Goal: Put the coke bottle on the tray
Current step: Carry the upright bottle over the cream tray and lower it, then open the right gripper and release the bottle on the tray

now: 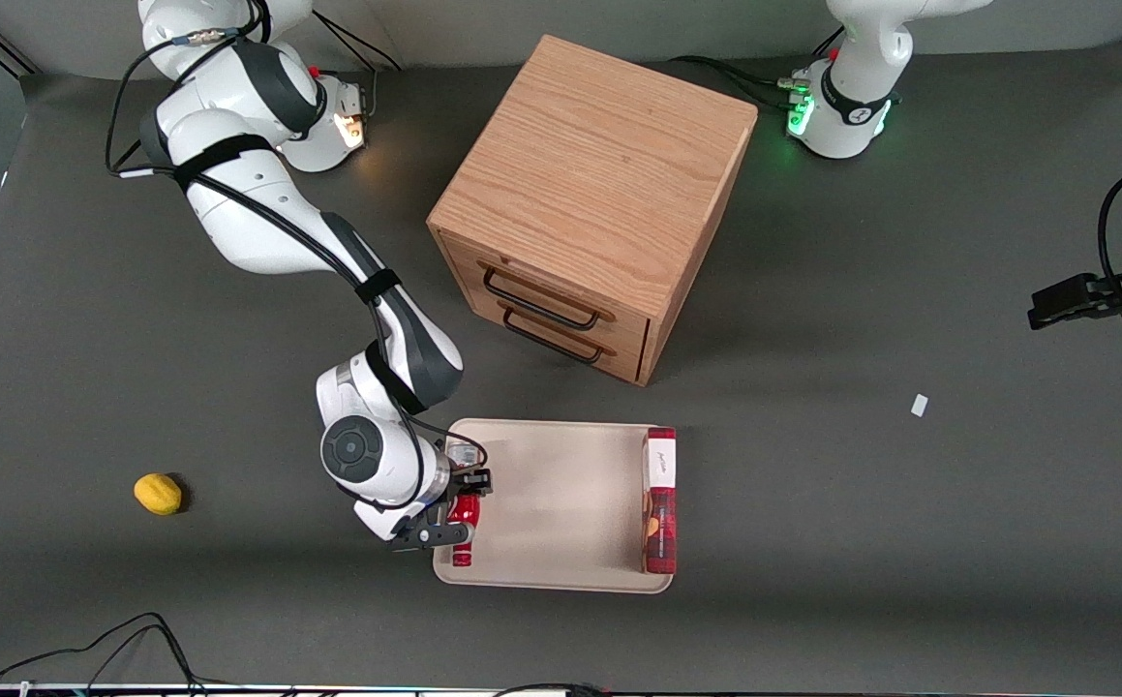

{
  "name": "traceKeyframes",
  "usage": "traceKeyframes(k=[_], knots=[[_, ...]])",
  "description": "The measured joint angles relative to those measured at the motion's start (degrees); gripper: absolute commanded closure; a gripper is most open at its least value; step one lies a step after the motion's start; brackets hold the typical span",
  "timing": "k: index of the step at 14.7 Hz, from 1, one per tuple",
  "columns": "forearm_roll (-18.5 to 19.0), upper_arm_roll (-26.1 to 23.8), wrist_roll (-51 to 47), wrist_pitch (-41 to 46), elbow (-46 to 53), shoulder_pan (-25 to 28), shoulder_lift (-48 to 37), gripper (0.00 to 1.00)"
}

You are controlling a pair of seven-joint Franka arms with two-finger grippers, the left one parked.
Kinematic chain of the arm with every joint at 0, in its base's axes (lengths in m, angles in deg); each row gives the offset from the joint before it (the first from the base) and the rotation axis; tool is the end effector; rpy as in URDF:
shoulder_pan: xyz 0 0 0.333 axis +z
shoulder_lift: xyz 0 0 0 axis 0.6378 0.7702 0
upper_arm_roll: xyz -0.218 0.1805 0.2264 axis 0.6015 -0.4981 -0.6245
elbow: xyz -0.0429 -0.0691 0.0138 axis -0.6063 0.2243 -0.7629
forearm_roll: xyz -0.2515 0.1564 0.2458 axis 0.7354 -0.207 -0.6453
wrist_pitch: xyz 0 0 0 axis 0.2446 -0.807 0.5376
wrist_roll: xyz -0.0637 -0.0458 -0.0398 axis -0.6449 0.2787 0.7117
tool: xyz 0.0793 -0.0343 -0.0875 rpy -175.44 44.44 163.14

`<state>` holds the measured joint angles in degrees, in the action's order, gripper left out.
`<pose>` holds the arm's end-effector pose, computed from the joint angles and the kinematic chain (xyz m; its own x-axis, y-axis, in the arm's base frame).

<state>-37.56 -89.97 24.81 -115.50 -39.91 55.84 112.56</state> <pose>0.7539 0.3275 0.2136 0.9974 0.0642 0.0321 0.0679 -0.9885 -0.1348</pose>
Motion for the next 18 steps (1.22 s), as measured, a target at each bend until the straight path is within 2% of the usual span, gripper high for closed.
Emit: traceKeyframes(k=[4, 5, 7, 8, 18], knots=[[0.0, 0.1, -0.5, -0.6, 0.0, 0.0, 0.8, 0.49], [0.0, 0.1, -0.5, -0.6, 0.0, 0.0, 0.8, 0.42], [0.0, 0.1, -0.7, -0.6, 0.0, 0.0, 0.9, 0.09], [0.0, 0.1, -1.0, -0.6, 0.0, 0.0, 0.9, 0.00], [0.0, 0.1, -1.9, -4.0, -0.7, 0.1, 1.4, 0.00]])
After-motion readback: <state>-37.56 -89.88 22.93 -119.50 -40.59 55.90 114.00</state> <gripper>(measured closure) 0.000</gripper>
